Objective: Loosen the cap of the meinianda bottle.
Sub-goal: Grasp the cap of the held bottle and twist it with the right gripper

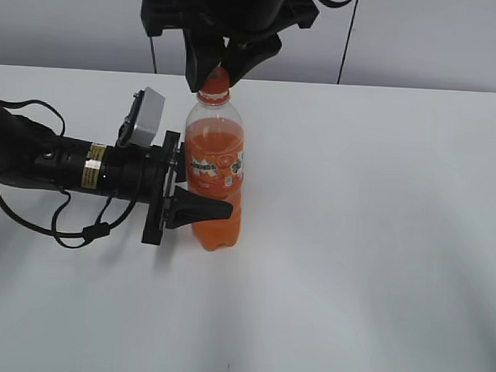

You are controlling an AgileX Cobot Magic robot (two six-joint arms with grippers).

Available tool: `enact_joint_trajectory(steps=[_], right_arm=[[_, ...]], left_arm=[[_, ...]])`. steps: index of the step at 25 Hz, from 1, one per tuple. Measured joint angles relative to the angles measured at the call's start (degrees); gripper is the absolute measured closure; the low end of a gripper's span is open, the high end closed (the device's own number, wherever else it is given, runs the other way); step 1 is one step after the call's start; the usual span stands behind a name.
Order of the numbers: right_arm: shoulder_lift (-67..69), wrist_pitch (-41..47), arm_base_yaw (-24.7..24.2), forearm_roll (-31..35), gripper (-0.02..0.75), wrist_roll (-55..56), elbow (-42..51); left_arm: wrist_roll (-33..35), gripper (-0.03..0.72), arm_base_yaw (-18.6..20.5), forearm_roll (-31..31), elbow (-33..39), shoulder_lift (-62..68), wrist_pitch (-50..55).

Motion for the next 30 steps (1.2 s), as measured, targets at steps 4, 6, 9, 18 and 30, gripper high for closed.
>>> enact_joint_trajectory(steps=[4,6,9,18,30], right_arm=[[0.0,-0.1,0.0,0.1,0.458,-6.5,0.0],[0.0,-0.1,0.0,0.1,0.461,-14.0,0.0],[0.0,-0.3,0.0,-0.4,0.463,-26.6,0.0],[0.0,0.0,0.1,-0.6,0.463,-63.3,0.0],[0.0,0.8,0.1,0.1,0.463,-66.6,-0.7]], left_arm=[[0.0,0.297,0.0,0.0,0.0,0.0,0.0],[0.0,0.297,0.0,0.0,0.0,0.0,0.0],[-0.2,0.297,0.0,0.0,0.0,0.0,0.0],[-0.6,0.297,0.0,-0.2,0.0,0.0,0.1],[-0.6,0.297,0.0,-0.2,0.0,0.0,0.1]])
